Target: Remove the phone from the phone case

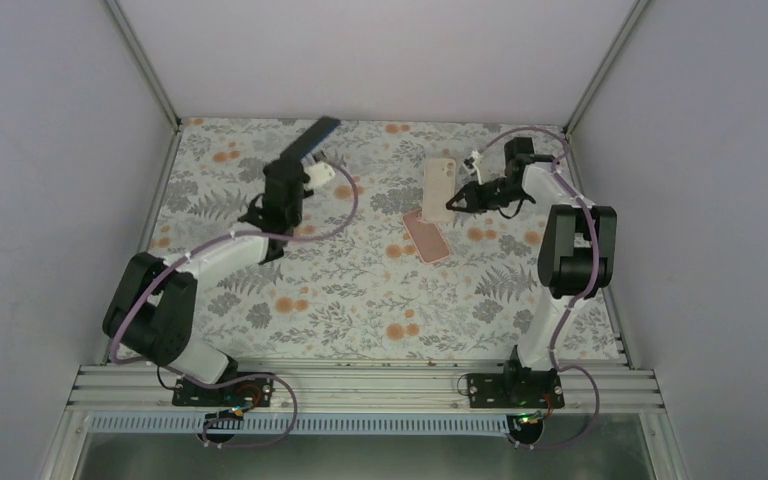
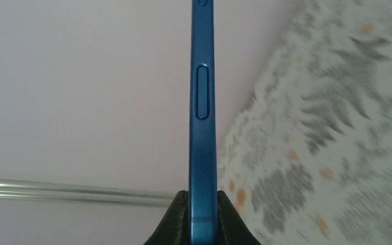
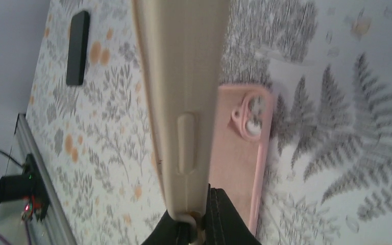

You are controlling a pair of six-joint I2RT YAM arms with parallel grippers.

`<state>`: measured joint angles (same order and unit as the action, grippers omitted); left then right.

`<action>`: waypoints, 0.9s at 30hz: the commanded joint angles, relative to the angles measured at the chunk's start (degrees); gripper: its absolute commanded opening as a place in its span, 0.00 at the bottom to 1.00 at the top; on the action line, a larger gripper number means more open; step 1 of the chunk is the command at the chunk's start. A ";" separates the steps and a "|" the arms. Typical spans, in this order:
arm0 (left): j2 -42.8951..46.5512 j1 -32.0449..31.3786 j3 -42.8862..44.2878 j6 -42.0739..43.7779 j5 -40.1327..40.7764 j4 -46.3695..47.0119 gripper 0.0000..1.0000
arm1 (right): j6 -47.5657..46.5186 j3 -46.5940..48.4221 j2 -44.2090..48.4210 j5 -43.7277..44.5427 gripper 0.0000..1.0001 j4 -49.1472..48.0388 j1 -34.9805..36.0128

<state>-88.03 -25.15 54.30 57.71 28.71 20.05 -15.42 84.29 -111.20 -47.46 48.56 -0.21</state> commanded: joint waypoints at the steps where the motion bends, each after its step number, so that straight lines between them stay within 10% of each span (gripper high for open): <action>1: 3.84 -8.36 -8.59 5.25 14.24 0.53 0.02 | -11.06 -3.80 1.02 -2.35 0.03 8.46 -4.58; 17: -7.11 -22.72 -20.94 9.63 19.48 4.80 0.03 | -24.80 -14.27 2.63 7.99 0.04 17.99 -11.11; 27: -10.58 -24.39 -20.31 10.11 18.12 6.51 0.24 | -24.81 -11.67 -1.51 12.16 0.04 17.31 -15.97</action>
<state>-98.10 -48.40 33.43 67.20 46.74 24.99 -38.13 70.81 -110.96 -37.08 65.84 -13.39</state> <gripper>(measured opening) 0.177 0.055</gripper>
